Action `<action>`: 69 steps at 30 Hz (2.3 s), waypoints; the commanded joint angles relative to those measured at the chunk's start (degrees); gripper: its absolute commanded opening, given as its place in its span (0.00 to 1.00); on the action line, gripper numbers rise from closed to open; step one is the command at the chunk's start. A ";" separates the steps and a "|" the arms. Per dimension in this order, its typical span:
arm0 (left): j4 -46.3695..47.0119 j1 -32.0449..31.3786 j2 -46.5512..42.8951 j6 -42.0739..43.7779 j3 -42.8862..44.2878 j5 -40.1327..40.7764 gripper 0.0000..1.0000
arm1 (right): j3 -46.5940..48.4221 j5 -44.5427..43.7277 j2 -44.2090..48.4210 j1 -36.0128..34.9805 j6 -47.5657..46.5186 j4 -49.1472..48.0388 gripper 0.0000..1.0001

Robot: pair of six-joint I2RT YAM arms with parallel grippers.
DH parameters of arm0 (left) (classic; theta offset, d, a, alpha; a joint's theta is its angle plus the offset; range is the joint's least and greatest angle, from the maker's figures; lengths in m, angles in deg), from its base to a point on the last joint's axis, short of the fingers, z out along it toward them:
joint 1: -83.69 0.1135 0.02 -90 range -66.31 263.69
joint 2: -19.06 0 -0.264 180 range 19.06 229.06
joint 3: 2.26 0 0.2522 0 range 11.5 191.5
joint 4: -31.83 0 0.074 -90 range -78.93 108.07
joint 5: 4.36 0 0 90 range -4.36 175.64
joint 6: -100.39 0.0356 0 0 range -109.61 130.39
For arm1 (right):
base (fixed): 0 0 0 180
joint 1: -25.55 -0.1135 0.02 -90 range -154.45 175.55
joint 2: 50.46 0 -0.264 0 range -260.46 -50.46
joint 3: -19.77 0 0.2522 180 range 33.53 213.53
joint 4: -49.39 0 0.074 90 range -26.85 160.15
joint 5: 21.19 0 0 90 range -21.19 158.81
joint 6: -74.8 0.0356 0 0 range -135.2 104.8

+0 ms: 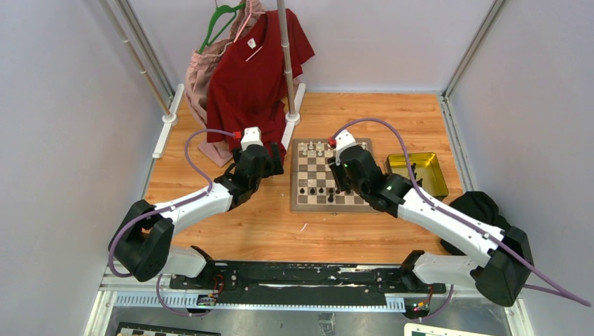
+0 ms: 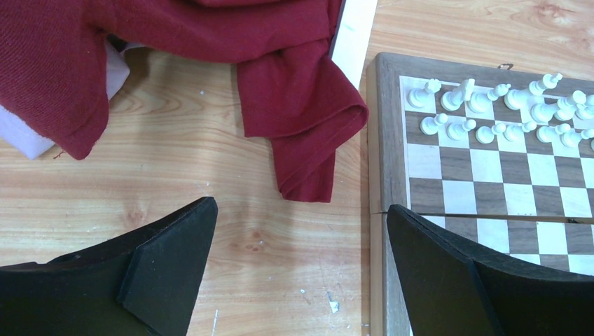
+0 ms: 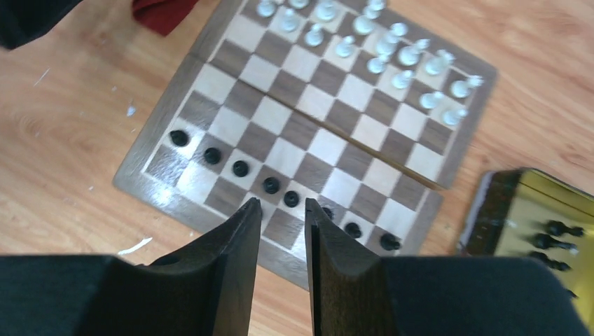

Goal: Set up the chess pieces on the board
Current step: Pick up the chess piece from the storage box.

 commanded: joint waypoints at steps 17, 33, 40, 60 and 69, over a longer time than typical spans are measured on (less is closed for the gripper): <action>5.39 0.40 1.62 -1.23 -1.60 -2.36 0.97 | -5.29 -8.31 -0.54 40.71 18.86 -2.98 0.25; 9.96 0.39 5.92 -1.36 -3.64 -5.16 0.97 | -4.29 -5.74 -17.74 50.01 20.34 -8.80 0.24; 10.09 0.41 7.07 -1.11 -3.10 -5.05 0.97 | -2.52 -4.55 -21.26 51.45 19.53 -9.88 0.23; 10.22 0.41 8.94 -1.08 -2.88 -5.88 0.97 | -1.70 -2.99 -21.03 51.77 19.44 -8.21 0.24; 10.40 0.38 9.11 -1.39 -2.94 -6.77 0.96 | -3.20 -4.10 -19.62 51.86 19.78 -8.28 0.24</action>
